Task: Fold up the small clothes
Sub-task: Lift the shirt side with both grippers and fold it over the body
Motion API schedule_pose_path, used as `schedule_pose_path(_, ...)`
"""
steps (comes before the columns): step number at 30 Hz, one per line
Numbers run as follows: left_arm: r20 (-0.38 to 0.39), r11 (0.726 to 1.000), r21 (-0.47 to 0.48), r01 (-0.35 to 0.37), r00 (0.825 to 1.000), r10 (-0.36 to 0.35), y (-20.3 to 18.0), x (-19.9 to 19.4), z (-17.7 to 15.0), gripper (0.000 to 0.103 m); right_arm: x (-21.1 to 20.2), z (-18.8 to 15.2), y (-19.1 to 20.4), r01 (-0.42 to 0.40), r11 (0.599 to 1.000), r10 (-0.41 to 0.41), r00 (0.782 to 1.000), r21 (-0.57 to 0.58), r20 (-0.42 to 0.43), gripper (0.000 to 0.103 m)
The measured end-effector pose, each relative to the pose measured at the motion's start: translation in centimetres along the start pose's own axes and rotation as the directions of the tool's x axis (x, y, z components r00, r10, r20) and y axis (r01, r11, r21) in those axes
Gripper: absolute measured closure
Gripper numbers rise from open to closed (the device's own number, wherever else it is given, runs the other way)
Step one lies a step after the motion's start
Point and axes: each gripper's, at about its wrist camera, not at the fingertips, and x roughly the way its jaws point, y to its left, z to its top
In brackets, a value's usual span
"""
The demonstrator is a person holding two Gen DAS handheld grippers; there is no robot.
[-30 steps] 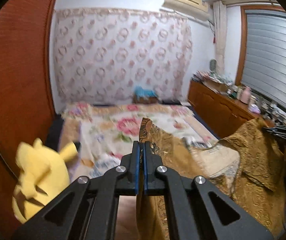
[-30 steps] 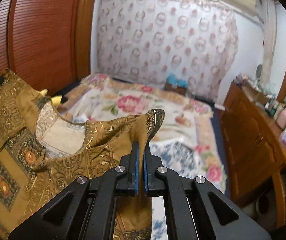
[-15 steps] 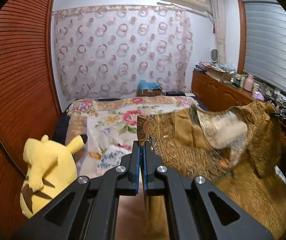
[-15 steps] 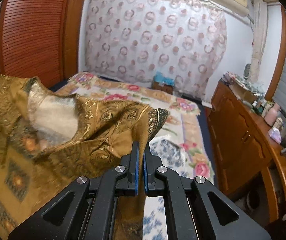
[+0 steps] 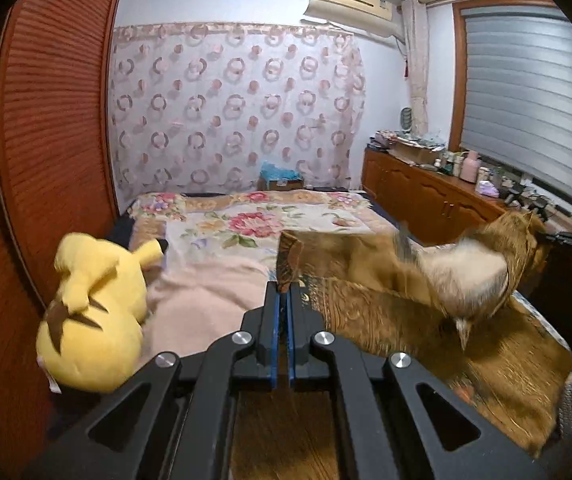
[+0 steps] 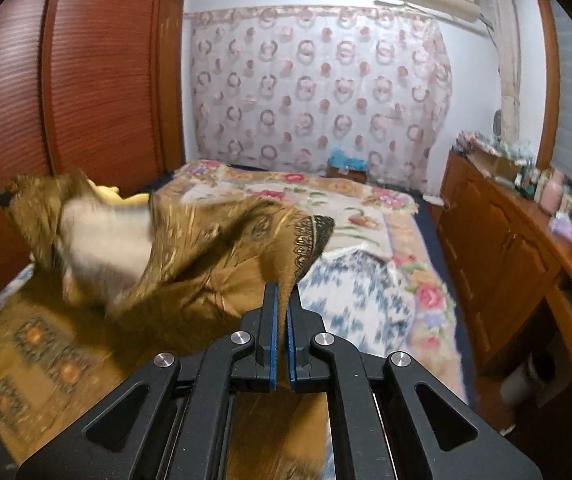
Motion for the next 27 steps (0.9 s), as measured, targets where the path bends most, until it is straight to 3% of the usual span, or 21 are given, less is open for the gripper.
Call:
schedule_pose_path(7, -0.019, 0.999, -0.033, 0.029, 0.999, -0.030, -1.2, -2.3, -3.6, 0.103, -2.1, -4.5, 0.8, -0.032, 0.999, 0.033, 0.999, 0.040, -0.033, 0.102)
schedule_pose_path(15, -0.013, 0.999, -0.043, 0.023, 1.000, -0.023, -1.7, -5.1, -5.3, 0.103, -5.4, -5.3, 1.3, -0.045, 0.998, 0.046, 0.999, 0.044, -0.018, 0.102)
schedule_pose_path(17, -0.048, 0.999, -0.038, 0.012, 0.999, -0.014, -1.5, -5.7, -6.0, 0.103, -6.4, -5.4, 1.5, -0.045, 0.998, 0.046, 0.999, 0.041, -0.021, 0.102)
schedule_pose_path(27, -0.134, 1.000, -0.015, -0.003, 0.991, 0.001, -1.7, -6.8, -8.3, 0.098, -7.0, -8.0, 3.4, -0.048, 0.999, 0.044, 0.987, -0.025, -0.153, 0.102)
